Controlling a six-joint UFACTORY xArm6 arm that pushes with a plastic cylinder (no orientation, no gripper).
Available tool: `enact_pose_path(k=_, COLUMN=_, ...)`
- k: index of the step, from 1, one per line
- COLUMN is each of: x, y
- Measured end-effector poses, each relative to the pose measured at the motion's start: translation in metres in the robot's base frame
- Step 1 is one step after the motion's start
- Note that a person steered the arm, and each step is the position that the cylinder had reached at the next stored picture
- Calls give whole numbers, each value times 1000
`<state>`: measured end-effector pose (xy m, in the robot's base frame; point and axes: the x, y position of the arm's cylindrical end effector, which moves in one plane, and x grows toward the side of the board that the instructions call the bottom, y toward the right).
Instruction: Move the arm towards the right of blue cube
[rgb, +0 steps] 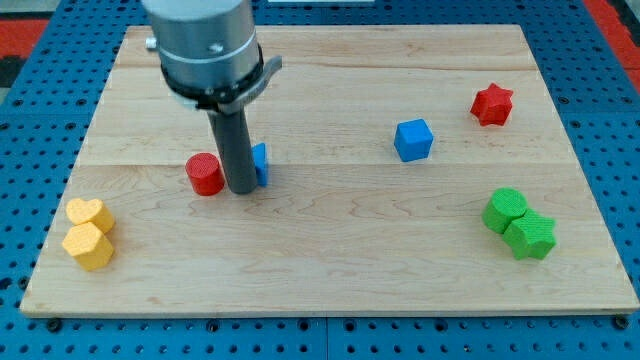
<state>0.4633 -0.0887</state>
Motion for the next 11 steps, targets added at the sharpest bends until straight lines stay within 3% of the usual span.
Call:
enact_pose_path(k=2, x=-52, y=13)
enact_pose_path(k=4, x=-56, y=52)
enact_pose_path(k=7, x=-88, y=172)
enact_pose_path(k=8, x=-76, y=238)
enact_pose_path(k=9, x=-34, y=254)
enact_pose_path(k=10, x=-27, y=211)
enact_pose_path(k=11, x=-64, y=166)
